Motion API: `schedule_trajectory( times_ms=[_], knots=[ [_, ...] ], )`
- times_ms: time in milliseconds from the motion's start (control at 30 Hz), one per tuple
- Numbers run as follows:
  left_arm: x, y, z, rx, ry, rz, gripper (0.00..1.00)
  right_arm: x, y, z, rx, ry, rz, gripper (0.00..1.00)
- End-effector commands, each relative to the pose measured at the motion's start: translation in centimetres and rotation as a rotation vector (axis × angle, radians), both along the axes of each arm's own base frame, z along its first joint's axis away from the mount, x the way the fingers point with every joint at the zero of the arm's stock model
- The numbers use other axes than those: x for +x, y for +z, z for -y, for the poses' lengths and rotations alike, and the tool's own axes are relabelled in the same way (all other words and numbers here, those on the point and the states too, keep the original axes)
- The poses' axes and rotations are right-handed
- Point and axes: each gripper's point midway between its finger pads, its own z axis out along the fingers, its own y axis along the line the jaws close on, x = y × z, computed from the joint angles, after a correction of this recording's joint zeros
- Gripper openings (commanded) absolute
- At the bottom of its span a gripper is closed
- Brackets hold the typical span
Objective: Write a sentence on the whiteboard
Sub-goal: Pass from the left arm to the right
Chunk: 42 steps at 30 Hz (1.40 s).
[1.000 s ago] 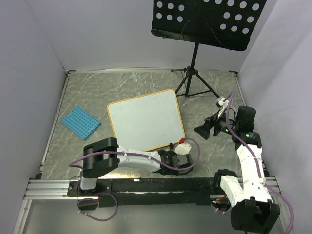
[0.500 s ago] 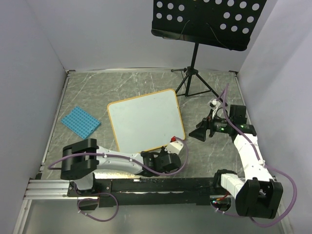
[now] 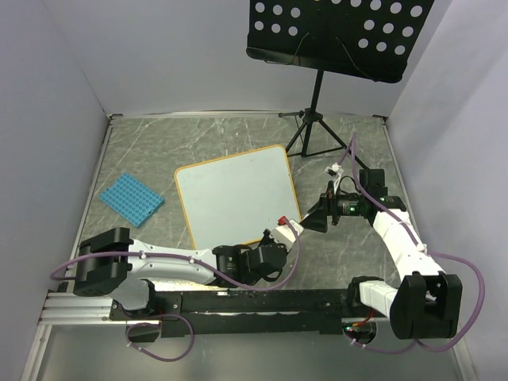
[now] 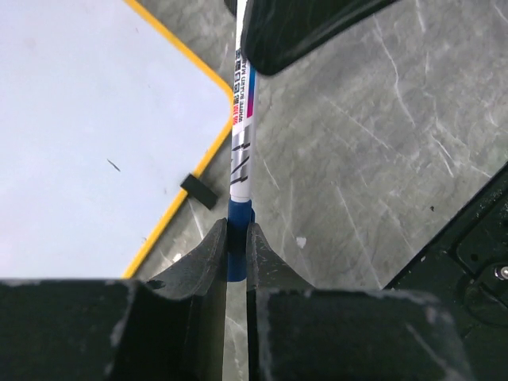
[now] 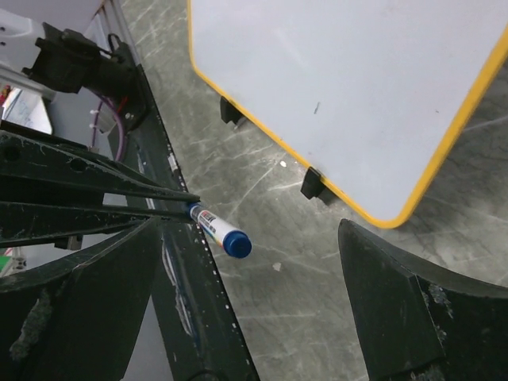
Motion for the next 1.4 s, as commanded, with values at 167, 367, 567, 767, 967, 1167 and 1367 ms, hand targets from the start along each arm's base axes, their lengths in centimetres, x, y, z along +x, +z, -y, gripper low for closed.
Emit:
schedule_trajectory(
  times_ms=[167,367,567,767,967,1167,1367],
  knots=[
    [0.6,2.6,0.9,-0.012,-0.029,0.095,0.01,-1.0,1.5,-2.2,0.092,0.13,-0.014,0.88],
    [0.8,3.1,1.0,-0.007,-0.031,0.117,0.01,-1.3,1.8,-2.7,0.109,0.166,-0.039,0.69],
    [0.7,3.2,1.3,0.002,-0.048,0.123,0.01,-1.5,2.0,-3.0,0.118,0.188,-0.041,0.53],
    [0.8,3.3,1.3,0.001,-0.044,0.125,0.01,-1.6,2.1,-3.1,0.12,0.197,-0.042,0.42],
    [0.9,3.4,1.2,-0.002,-0.029,0.127,0.01,-1.8,2.1,-3.2,0.118,0.211,-0.042,0.41],
    [0.9,3.2,1.3,-0.003,-0.026,0.122,0.01,-2.0,2.2,-3.4,0.118,0.222,-0.038,0.31],
    [0.8,3.4,1.3,-0.013,-0.034,0.119,0.01,-2.2,2.4,-3.4,0.118,0.233,-0.026,0.04]
  ],
)
